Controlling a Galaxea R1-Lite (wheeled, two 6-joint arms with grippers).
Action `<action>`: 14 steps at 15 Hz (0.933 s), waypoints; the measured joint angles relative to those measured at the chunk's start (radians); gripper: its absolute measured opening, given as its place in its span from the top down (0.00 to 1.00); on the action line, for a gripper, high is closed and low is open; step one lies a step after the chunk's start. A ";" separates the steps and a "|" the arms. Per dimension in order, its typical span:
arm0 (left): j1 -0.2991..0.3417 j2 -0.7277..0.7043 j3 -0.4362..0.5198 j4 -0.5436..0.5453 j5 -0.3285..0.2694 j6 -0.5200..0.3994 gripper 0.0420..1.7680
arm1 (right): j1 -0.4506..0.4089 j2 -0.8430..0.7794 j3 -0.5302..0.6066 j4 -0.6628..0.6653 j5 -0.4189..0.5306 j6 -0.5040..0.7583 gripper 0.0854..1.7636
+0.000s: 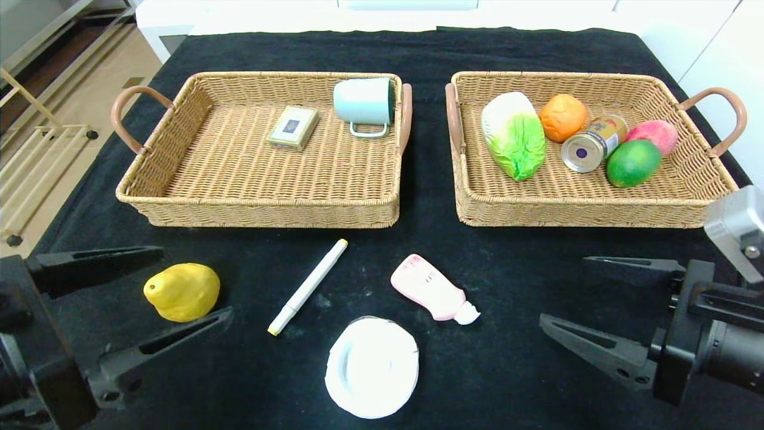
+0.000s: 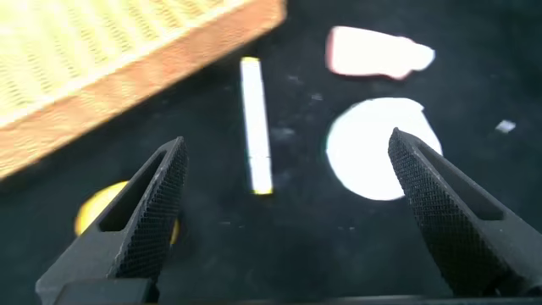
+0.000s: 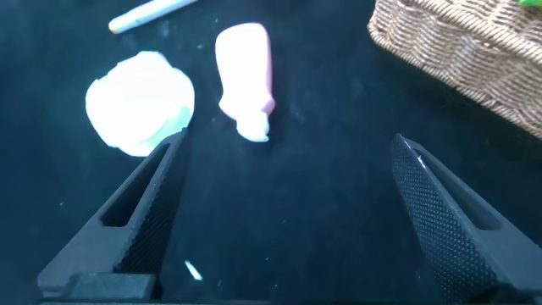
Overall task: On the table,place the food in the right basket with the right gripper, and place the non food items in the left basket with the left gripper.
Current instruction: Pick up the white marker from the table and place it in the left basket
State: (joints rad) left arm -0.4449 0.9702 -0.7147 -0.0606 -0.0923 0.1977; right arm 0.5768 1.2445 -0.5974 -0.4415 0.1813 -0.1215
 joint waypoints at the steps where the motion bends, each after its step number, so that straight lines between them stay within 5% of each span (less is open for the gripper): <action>1: -0.002 0.002 -0.024 0.038 0.016 0.001 0.03 | -0.003 0.005 0.019 -0.037 0.005 0.000 0.04; 4: -0.024 0.015 -0.107 0.159 0.051 0.003 0.03 | -0.008 0.021 0.049 -0.055 0.012 0.001 0.04; 8: -0.074 0.109 -0.186 0.222 0.209 0.009 0.03 | -0.035 0.009 0.047 -0.056 0.038 0.002 0.04; 14: -0.144 0.318 -0.379 0.364 0.282 0.011 0.03 | -0.074 -0.029 0.036 -0.056 0.054 0.002 0.04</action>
State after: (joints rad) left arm -0.5891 1.2883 -1.0938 0.3030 0.1896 0.2091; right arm 0.5028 1.2151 -0.5617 -0.4972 0.2351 -0.1198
